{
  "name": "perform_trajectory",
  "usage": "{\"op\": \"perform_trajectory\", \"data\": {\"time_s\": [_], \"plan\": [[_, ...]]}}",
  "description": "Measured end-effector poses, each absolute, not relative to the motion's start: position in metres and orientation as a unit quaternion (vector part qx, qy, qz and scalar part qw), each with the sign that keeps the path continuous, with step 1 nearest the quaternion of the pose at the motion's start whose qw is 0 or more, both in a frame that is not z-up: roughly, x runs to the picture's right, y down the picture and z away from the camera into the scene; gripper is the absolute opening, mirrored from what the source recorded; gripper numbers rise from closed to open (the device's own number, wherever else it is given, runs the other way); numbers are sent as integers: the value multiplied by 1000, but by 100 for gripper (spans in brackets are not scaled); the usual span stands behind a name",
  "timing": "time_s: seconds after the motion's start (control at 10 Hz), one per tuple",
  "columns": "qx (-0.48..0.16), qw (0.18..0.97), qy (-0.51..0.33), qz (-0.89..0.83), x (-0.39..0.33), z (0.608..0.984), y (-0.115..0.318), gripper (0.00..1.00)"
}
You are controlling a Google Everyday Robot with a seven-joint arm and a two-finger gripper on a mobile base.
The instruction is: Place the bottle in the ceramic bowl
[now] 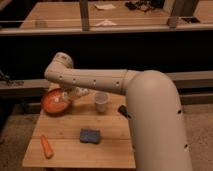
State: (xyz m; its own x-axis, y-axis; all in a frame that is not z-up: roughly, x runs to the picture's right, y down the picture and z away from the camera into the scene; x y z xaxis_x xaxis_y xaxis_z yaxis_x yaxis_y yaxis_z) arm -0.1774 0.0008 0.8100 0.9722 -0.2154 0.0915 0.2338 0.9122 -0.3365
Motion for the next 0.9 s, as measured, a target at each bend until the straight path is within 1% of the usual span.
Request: {"op": "perform_trajectory", "data": {"time_s": [0.9], "plan": [[-161, 977, -40, -136, -213, 821, -6, 2]]}}
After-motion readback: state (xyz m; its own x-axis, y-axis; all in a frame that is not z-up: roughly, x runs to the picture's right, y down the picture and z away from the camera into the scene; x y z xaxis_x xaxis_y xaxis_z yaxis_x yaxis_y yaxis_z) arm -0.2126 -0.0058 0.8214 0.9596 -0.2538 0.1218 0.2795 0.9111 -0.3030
